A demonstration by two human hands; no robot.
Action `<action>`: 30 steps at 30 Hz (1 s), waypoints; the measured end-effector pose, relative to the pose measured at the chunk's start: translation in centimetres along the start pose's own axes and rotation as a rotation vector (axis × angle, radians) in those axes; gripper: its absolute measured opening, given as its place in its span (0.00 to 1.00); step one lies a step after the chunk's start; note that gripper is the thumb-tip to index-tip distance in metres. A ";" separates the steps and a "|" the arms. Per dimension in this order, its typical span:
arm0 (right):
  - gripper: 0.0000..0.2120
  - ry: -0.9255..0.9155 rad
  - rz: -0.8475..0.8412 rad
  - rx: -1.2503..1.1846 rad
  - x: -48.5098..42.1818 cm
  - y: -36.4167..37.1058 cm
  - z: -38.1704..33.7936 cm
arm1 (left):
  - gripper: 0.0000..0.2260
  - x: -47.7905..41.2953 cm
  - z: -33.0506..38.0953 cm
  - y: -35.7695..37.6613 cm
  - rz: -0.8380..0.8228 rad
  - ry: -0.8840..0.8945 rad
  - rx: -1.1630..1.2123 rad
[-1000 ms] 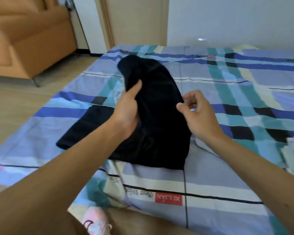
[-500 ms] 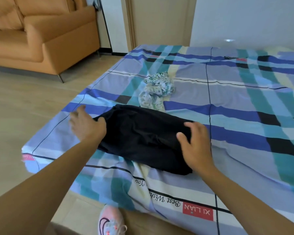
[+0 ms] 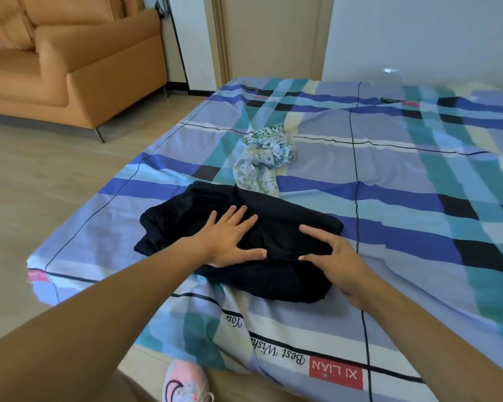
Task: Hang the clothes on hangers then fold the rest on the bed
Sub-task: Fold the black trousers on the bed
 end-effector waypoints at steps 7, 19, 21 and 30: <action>0.30 -0.024 0.012 0.178 6.2 -13.0 -4.4 | 0.37 1.5 8.1 -0.2 0.121 0.111 0.055; 0.43 0.344 0.173 0.432 10.9 -20.3 -2.1 | 0.44 2.2 16.8 2.1 0.265 0.443 -0.235; 0.47 0.301 0.163 0.536 10.2 -18.8 -4.9 | 0.40 3.3 18.6 2.0 0.061 0.627 -0.095; 0.47 -0.018 -0.121 0.589 6.1 -6.9 -14.7 | 0.22 2.6 12.9 -5.4 -0.125 0.130 1.449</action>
Point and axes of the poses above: each hand's wrist, its own x-axis away from the middle knuckle, its own y-axis out of the palm, z = x × y, the point moved 3 cm from there along -x, towards the middle knuckle, and after that the axes turned 5 degrees about -z, right-handed, at the moved point
